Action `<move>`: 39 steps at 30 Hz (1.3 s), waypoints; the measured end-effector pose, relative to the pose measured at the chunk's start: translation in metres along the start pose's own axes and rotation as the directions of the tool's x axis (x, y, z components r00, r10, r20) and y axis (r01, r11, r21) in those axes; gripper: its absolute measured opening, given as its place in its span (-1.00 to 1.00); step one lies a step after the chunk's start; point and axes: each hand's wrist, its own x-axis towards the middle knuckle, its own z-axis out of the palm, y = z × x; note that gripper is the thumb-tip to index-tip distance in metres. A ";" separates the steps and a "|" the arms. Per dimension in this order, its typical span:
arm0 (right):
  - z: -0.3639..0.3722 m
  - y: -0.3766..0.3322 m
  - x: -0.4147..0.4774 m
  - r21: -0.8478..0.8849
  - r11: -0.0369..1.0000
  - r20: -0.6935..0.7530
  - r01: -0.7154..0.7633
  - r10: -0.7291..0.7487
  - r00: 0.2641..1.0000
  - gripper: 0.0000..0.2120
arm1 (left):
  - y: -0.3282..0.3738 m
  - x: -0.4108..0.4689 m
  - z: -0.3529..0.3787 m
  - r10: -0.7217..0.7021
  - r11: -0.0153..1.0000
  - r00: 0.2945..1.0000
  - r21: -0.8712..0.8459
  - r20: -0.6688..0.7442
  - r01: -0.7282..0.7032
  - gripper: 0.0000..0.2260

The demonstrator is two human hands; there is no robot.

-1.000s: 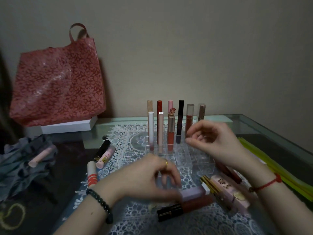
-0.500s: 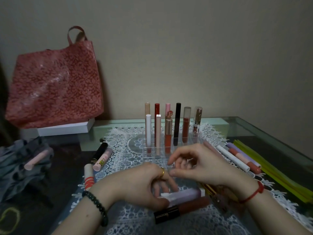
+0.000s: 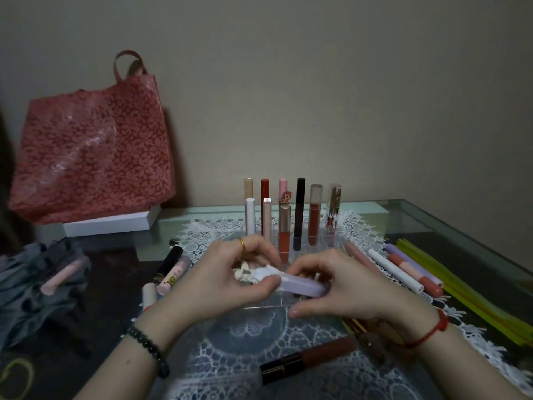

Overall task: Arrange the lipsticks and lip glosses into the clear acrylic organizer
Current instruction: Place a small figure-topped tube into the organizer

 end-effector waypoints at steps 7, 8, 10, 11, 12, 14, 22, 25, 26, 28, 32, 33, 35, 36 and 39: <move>0.000 0.001 0.002 -0.063 0.997 -0.243 0.041 -0.055 0.968 -0.78 | 0.001 0.002 0.001 0.000 1.000 0.975 -0.009 -0.221 -0.002 -0.75; 0.000 0.000 0.002 -0.076 0.996 -0.267 0.043 -0.062 0.962 -0.77 | 0.000 0.003 0.002 -0.020 0.999 0.970 -0.035 -0.242 0.012 -0.72; 0.001 -0.002 0.002 -0.125 0.991 -0.307 0.050 -0.086 0.948 -0.78 | 0.000 0.003 0.004 -0.063 0.991 0.960 -0.129 -0.273 0.028 -0.68; 0.002 -0.002 0.002 -0.150 0.987 -0.329 0.054 -0.101 0.939 -0.78 | 0.001 0.003 0.005 -0.081 0.983 0.956 -0.179 -0.283 0.031 -0.65; 0.002 -0.003 0.003 -0.164 0.985 -0.353 0.055 -0.111 0.929 -0.80 | 0.001 0.003 0.006 -0.095 0.974 0.953 -0.222 -0.288 0.030 -0.63; 0.002 -0.003 0.003 -0.161 0.985 -0.394 0.054 -0.114 0.912 -0.82 | 0.000 0.003 0.007 -0.098 0.959 0.953 -0.283 -0.286 0.014 -0.59; 0.010 -0.007 0.006 -0.013 0.998 -0.441 0.059 -0.058 0.896 -0.83 | -0.006 0.007 0.020 -0.019 0.947 0.935 -0.307 -0.355 -0.097 -0.68; 0.011 -0.004 0.008 0.112 0.991 -0.460 0.077 -0.017 0.888 -0.77 | -0.008 0.007 0.022 0.018 0.956 0.926 -0.264 -0.376 -0.126 -0.69; 0.010 -0.002 0.009 0.148 0.985 -0.461 0.083 -0.005 0.887 -0.76 | -0.010 0.007 0.022 0.021 0.958 0.920 -0.256 -0.392 -0.131 -0.70; 0.008 0.000 0.013 0.196 0.977 -0.467 0.086 0.016 0.884 -0.80 | -0.012 0.007 0.021 0.023 0.969 0.897 -0.210 -0.442 -0.128 -0.73; -0.002 0.003 0.021 0.224 0.973 -0.507 0.059 0.065 0.859 -0.88 | -0.017 0.006 0.016 -0.017 0.999 0.827 -0.048 -0.563 -0.012 -0.78; -0.005 0.005 0.023 0.223 0.974 -0.517 0.041 0.083 0.852 -0.87 | -0.018 0.005 0.015 -0.049 0.999 0.813 -0.036 -0.580 0.034 -0.76; -0.013 0.007 0.029 0.231 0.973 -0.531 0.015 0.113 0.840 -0.88 | -0.023 0.004 0.016 -0.141 0.989 0.811 -0.040 -0.568 0.144 -0.65; -0.017 0.008 0.031 0.240 0.971 -0.537 0.011 0.123 0.834 -0.90 | -0.025 0.003 0.016 -0.189 0.979 0.820 -0.037 -0.541 0.202 -0.58; -0.021 0.011 0.037 0.240 0.971 -0.546 -0.011 0.145 0.825 -0.92 | -0.032 0.000 0.020 -0.315 0.936 0.851 0.014 -0.421 0.353 -0.27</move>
